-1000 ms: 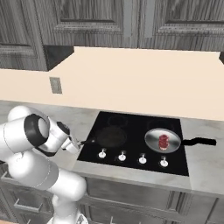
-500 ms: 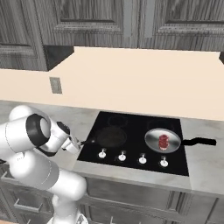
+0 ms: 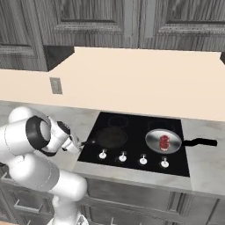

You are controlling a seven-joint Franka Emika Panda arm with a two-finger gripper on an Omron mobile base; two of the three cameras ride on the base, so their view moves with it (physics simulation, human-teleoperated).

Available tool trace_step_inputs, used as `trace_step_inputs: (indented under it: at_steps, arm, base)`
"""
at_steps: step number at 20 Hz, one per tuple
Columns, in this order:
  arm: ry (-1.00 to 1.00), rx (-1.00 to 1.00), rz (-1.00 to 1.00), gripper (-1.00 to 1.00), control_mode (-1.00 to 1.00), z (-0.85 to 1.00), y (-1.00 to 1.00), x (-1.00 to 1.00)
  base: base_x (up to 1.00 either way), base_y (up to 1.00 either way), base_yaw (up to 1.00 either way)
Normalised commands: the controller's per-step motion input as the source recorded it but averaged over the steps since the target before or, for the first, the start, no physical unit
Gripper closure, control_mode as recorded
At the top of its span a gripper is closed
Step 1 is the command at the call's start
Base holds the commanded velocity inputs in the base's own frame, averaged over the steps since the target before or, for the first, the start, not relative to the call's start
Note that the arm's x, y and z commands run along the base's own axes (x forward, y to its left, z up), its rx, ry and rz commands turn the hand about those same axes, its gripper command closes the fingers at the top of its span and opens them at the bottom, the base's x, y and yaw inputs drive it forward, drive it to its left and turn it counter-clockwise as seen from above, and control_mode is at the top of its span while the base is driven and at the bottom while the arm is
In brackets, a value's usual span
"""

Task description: Place both pans onto different burners. Then place the squash and the steak on different pans.

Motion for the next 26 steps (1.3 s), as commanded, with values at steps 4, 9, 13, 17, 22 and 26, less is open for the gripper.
trace_step_inputs:
  at_steps: [4,9,13,17,22,26]
  arm:
    - [0.0,0.06,0.0,-1.0,-1.0,0.49,-0.02,0.0]
    - [0.0,0.08,0.0,-1.0,-1.0,0.52,-0.02,0.0]
    - [0.0,0.07,0.03,-1.0,-1.0,0.42,-0.29,-0.15]
    - [0.0,0.01,0.15,-1.0,-1.0,0.27,-0.38,-0.29]
    - [0.03,0.0,0.17,-1.0,-1.0,0.33,-0.21,-0.24]
    - [0.07,0.01,0.16,-1.0,-1.0,0.35,-0.13,-0.41]
  base:
    - [0.0,0.0,0.0]
    - [0.0,0.0,0.0]
    - [0.0,0.0,0.0]
    - [0.0,0.0,0.0]
    - [0.0,0.0,0.0]
    - [0.0,0.0,0.0]
